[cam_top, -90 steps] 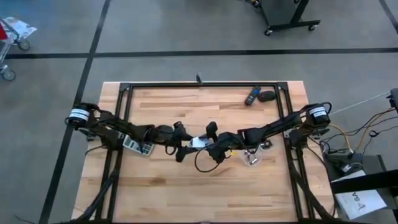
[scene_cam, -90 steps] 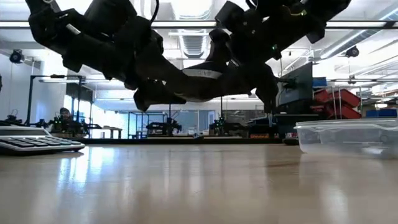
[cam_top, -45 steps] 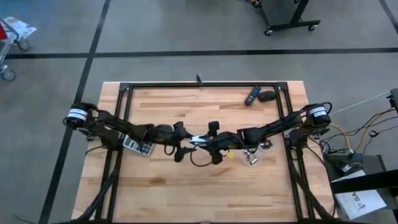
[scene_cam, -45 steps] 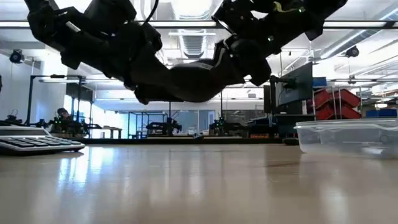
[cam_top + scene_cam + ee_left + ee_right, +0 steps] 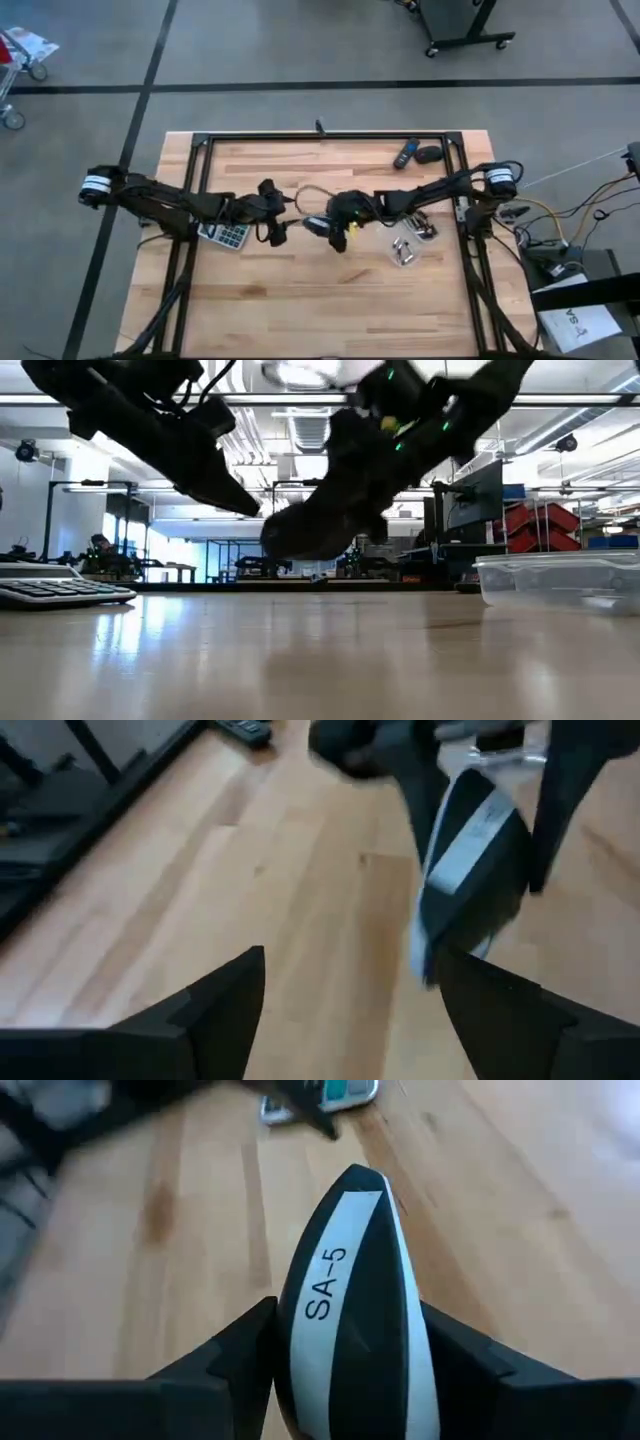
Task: Insert battery
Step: Close the black/white mouse battery compartment
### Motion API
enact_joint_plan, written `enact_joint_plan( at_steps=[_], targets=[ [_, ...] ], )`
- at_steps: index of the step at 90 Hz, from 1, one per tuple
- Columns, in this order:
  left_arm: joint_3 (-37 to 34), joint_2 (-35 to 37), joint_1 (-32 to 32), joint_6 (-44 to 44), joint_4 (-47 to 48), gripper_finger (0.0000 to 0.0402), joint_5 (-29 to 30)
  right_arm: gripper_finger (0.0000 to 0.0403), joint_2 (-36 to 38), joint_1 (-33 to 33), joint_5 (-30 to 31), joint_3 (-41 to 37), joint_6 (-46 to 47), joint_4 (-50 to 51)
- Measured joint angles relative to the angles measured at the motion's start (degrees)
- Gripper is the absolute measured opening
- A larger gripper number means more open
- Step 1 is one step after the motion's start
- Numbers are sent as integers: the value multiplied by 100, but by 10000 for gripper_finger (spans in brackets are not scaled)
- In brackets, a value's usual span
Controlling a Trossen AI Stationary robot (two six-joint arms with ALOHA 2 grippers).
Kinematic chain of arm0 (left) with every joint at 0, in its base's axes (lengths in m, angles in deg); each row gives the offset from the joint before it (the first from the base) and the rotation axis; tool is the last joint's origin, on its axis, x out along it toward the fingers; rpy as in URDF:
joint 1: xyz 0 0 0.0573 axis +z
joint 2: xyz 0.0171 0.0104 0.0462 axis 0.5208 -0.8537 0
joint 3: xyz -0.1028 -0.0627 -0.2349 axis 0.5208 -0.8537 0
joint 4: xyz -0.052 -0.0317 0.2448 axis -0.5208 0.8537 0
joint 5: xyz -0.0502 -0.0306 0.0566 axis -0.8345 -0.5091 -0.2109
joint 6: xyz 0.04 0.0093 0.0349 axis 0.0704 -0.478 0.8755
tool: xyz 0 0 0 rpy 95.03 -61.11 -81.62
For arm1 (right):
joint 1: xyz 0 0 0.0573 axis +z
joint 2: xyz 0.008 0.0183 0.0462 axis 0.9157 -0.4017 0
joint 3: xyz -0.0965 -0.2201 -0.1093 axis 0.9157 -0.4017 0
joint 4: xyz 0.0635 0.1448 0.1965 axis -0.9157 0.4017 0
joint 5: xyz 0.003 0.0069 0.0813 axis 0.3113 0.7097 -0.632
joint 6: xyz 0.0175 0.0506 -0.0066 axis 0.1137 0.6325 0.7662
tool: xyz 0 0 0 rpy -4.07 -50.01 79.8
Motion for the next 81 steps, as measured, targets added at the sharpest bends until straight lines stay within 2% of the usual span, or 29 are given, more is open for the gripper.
enact_joint_plan(
  at_steps=[13, 24, 35, 50, 66, 81],
  targets=[
    [-11, -158, -10, 142, -9, 272, 152, 176, -612, -250, -708, 117, 1248, -819],
    [-11, -291, -35, 124, -110, 272, 299, 178, -1042, -321, -1197, 407, 2057, -847],
    [-17, -364, -105, 102, -284, 272, 301, 178, -1329, -331, -1378, 710, 2501, -881],
    [-53, -371, -221, 15, -281, 272, 301, 194, -1473, -329, -1385, 1019, 2655, -573],
    [-155, -364, -410, -241, -296, 272, 309, 236, -1480, -349, -1405, 1335, 2199, 217],
    [-237, -362, -700, -393, -307, 272, 748, 281, -1480, -393, -1360, 1458, 1710, 431]
  ],
)
